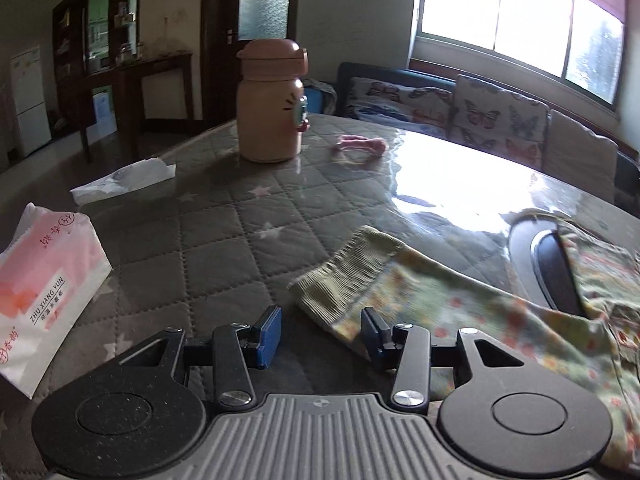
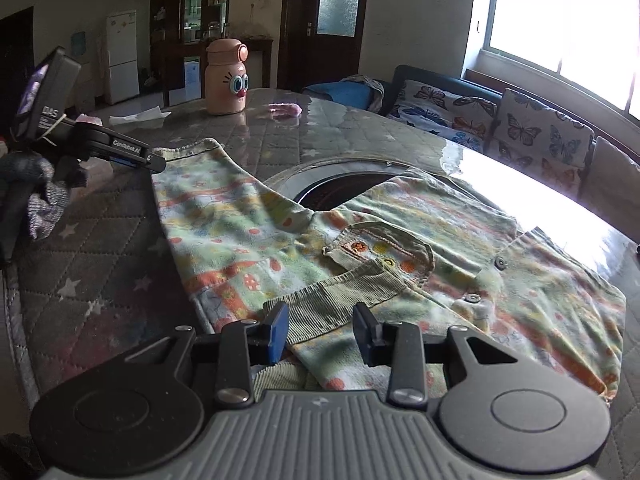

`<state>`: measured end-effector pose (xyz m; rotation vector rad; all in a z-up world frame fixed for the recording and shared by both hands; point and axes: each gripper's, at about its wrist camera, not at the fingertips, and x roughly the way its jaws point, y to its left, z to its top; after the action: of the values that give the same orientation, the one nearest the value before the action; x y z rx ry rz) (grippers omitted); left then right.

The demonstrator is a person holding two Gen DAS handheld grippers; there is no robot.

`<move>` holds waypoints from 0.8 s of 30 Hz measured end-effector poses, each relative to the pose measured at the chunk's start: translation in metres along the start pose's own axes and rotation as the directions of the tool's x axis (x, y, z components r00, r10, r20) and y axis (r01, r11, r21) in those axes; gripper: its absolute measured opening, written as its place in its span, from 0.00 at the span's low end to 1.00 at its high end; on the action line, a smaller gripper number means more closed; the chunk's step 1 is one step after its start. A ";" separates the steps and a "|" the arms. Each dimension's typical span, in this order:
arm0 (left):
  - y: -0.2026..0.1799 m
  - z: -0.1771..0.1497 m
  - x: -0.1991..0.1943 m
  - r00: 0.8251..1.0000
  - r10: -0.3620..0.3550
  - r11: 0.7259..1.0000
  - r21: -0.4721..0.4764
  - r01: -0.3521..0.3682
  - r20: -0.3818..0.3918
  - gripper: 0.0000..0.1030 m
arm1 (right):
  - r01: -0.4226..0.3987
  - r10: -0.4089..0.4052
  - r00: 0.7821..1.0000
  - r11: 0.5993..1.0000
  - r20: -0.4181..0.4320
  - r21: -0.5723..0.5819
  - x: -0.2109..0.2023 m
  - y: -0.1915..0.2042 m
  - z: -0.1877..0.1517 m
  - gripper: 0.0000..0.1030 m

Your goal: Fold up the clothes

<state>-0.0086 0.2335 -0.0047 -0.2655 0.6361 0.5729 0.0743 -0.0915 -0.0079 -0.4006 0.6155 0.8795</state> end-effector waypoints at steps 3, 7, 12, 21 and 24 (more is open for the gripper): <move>0.000 0.005 0.006 1.000 0.010 1.000 -0.009 -0.010 0.003 0.42 | 0.003 -0.003 1.000 1.000 0.006 0.009 -0.004 -0.001 0.000 0.34; 0.001 0.008 0.008 1.000 -0.005 1.000 -0.026 0.005 0.013 0.27 | 0.008 -0.008 1.000 1.000 0.016 0.025 -0.008 -0.003 0.000 0.34; -0.003 0.008 0.005 0.998 -0.064 0.995 -0.071 0.065 0.020 0.09 | 0.021 -0.023 0.999 0.999 0.028 0.050 -0.016 -0.008 -0.003 0.34; -0.070 0.022 -0.063 0.939 -0.325 0.946 0.026 0.324 0.112 0.08 | 0.070 -0.081 0.995 0.984 0.063 0.165 -0.041 -0.036 -0.015 0.34; -0.110 0.022 -0.089 0.884 -0.454 0.891 0.088 0.446 0.113 0.08 | 0.090 -0.108 0.991 0.972 0.075 0.216 -0.050 -0.049 -0.022 0.34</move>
<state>0.0071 0.1157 0.0749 -0.3058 0.4415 0.1194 0.0821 -0.1616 0.0117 -0.1972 0.5977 0.7235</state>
